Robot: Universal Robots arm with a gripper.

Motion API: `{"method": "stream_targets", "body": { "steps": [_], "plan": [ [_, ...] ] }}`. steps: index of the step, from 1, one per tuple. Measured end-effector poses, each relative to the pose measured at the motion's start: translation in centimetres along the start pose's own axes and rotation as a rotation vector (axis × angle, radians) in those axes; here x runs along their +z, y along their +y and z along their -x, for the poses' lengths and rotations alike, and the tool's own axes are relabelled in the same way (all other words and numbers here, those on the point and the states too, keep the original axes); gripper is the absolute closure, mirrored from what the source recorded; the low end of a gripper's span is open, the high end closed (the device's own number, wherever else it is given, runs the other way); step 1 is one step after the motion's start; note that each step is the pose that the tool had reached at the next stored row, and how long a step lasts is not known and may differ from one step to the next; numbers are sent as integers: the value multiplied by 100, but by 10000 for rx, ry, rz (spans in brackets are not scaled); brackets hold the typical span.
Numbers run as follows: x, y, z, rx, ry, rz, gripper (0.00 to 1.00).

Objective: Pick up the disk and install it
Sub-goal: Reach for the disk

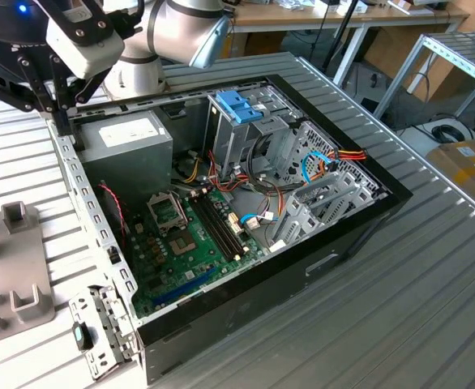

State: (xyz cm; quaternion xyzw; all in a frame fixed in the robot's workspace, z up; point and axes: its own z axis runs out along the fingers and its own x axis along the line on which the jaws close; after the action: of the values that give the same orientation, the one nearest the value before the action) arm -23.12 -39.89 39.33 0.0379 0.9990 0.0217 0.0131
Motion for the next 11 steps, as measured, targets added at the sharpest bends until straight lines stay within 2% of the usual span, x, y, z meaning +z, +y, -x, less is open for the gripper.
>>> {"method": "stream_targets", "body": {
  "steps": [11],
  "plan": [
    [-1,-4,-52,0,0,0,90]
  ]
}}
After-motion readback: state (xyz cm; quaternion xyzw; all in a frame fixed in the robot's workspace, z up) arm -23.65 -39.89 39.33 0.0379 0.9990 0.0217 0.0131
